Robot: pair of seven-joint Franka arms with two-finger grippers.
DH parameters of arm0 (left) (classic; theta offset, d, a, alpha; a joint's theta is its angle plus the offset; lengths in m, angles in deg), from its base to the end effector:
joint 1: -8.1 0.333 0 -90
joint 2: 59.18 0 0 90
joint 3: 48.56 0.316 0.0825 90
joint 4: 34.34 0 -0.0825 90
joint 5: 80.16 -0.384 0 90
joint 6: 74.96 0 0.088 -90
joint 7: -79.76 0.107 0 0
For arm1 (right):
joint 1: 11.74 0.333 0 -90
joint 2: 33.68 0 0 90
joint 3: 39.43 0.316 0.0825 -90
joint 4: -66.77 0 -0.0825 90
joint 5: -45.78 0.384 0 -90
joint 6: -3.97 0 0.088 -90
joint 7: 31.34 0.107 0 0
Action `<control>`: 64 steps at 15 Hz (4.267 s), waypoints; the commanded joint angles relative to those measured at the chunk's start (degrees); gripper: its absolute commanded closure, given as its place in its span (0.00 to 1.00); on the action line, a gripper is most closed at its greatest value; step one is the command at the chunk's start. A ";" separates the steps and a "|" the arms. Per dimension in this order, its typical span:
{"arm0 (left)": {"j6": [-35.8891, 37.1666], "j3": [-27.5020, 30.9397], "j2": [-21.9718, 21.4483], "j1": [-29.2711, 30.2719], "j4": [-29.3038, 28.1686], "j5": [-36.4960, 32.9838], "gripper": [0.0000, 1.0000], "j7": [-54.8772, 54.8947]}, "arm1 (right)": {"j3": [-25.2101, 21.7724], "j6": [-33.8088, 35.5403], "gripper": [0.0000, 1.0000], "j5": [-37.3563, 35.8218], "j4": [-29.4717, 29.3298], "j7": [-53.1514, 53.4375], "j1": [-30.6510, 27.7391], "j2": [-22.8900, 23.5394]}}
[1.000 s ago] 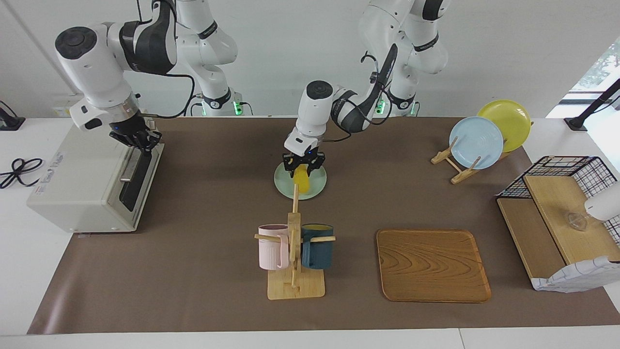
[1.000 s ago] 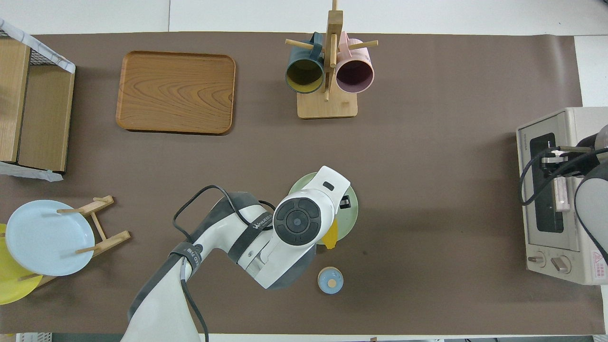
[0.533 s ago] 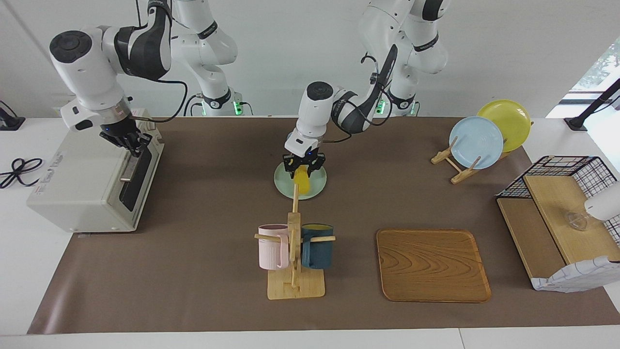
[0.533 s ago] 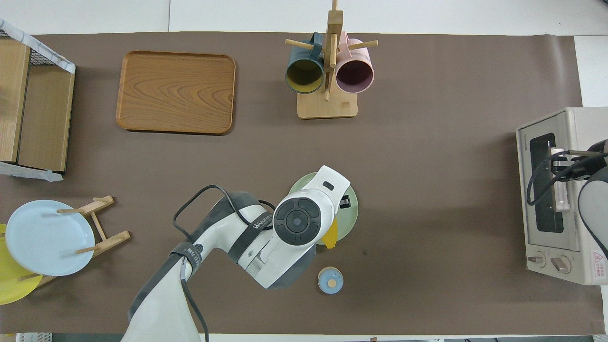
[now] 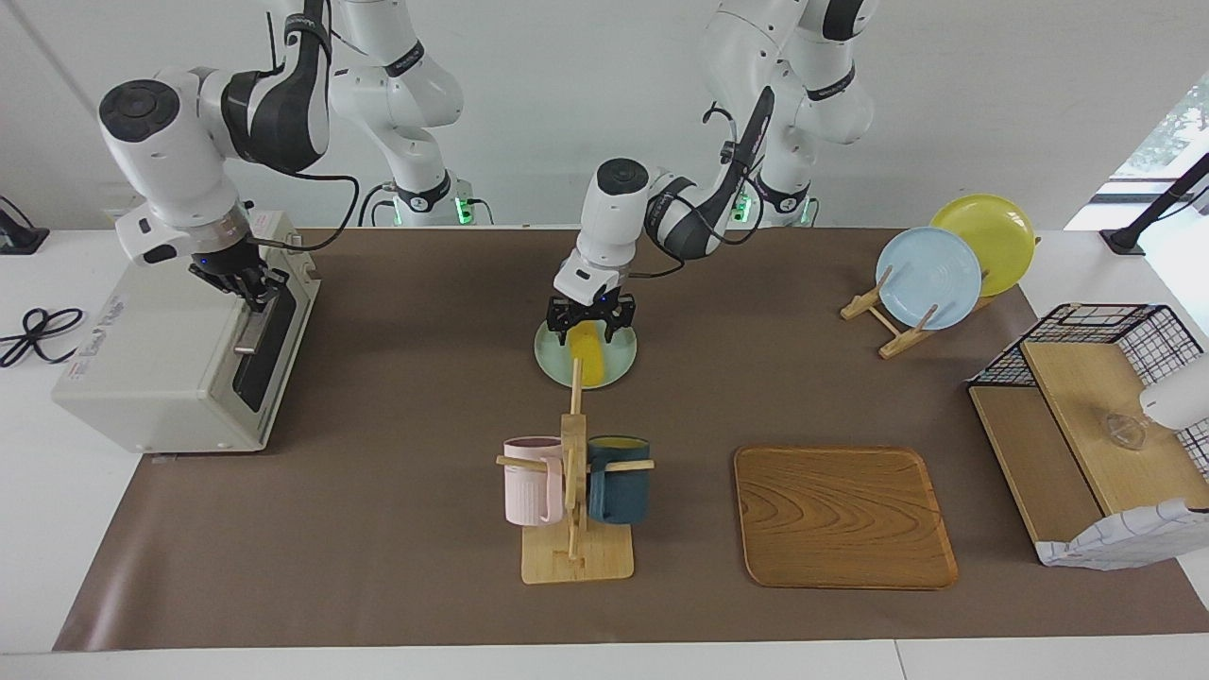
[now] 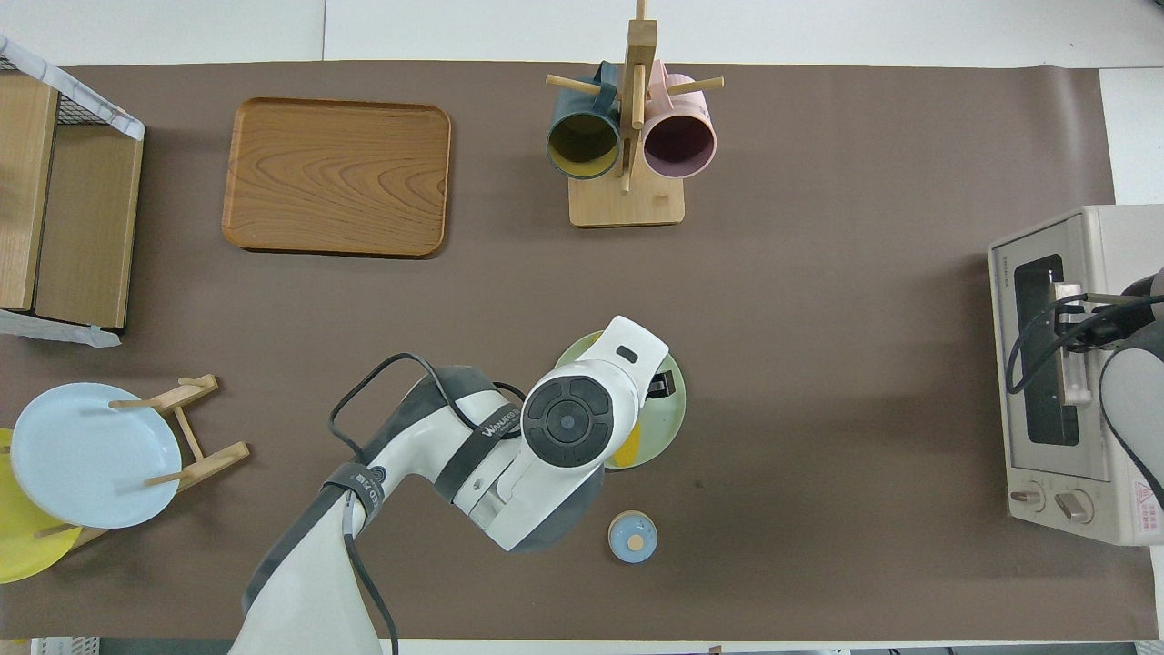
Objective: Put corn in oven
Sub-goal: 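Lower the corn onto the green plate and open the left gripper, then withdraw the left gripper while the right gripper reaches the green plate, then grasp the green plate rim holding the corn with the right gripper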
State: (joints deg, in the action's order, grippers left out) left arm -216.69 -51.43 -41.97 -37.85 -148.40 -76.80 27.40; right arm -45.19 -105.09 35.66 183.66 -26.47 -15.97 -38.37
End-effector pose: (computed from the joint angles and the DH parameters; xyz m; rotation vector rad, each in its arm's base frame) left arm 0.4102 -0.4666 0.3301 2.9593 0.1601 0.1092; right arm 0.5152 -0.1047 0.4750 2.9713 -0.2927 -0.0924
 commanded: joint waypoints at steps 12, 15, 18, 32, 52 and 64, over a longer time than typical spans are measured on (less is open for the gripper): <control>30.77 0.67 -10.87 27.38 10.51 -0.19 0.00 19.90 | 0.57 -11.78 1.00 1.24 7.12 1.20 4.92 4.07; 35.02 0.84 -14.20 30.99 11.23 -0.37 0.00 25.46 | 0.57 -15.99 1.00 1.68 7.82 0.94 4.75 7.06; 38.71 0.84 -16.93 34.95 11.32 -0.54 0.00 30.99 | 0.57 -19.17 1.00 1.77 9.14 1.37 5.45 8.03; 57.78 0.75 -16.60 36.01 19.11 -2.04 0.00 38.74 | 2.15 -23.75 1.00 5.46 9.49 2.78 6.34 14.10; 54.72 0.84 -15.36 36.46 22.66 0.51 0.00 38.57 | 25.98 -1.28 0.00 2.50 -27.36 37.10 20.88 28.82; 54.63 0.84 -16.24 36.02 22.31 0.51 0.00 37.95 | 26.33 -10.64 0.37 -5.35 -24.26 50.68 28.66 35.46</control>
State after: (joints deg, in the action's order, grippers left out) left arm -161.55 -50.58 -57.59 -1.96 -126.10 -76.86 65.41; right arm -19.58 -113.77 31.25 155.43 23.88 13.50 -0.49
